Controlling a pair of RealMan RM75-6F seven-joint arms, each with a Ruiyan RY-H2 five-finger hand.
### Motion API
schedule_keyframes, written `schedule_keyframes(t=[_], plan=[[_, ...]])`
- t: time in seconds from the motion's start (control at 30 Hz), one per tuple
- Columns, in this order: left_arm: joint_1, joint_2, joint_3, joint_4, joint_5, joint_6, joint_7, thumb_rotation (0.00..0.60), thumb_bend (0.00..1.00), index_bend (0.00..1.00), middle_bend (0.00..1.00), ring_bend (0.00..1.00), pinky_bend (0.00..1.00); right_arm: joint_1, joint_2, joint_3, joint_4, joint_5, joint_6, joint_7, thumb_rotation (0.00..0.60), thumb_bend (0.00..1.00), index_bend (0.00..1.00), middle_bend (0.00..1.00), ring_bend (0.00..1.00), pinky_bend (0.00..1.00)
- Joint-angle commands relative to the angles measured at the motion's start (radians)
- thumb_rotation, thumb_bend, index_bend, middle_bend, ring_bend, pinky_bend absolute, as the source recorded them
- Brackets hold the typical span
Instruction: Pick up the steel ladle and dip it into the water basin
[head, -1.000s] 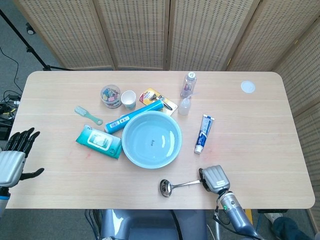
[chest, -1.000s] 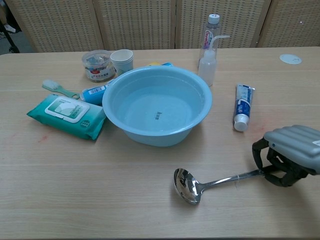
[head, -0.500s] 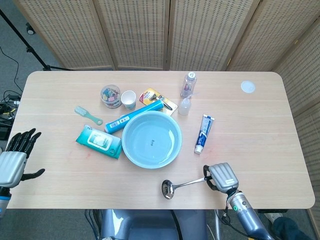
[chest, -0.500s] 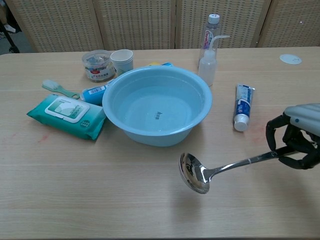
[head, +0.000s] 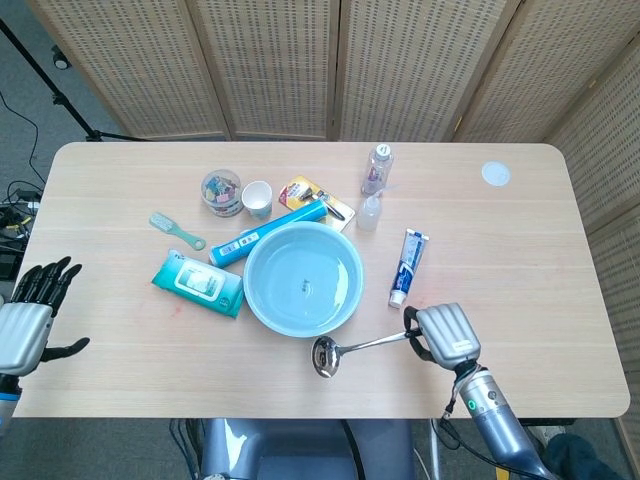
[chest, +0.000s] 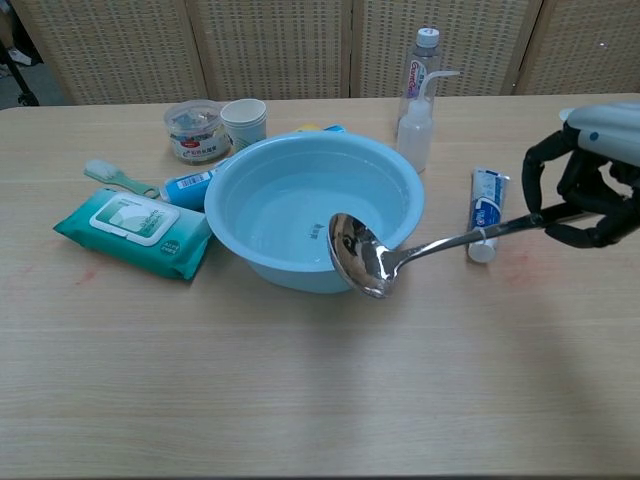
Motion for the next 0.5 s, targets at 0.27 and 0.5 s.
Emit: schedule_keyframes(t=[0.27,0.5], plan=[[0.001,0.005,0.001,0.000,0.003,0.001,-0.011,0.600,0.00,0.00,0.00,0.00,0.00,0.260,-0.179,0.203,-0.008,0.342,0.181,-0.483,0.600,1.00,0.80,0.83,0.75,0.98],[-0.004,0.006,-0.001,0.004,-0.004,-0.010,-0.020,0.600,0.00,0.00,0.00,0.00,0.00,0.415,-0.292,0.316,0.086,0.521,0.286,-0.641,0.600,1.00,0.81,0.83,0.75,0.98]])
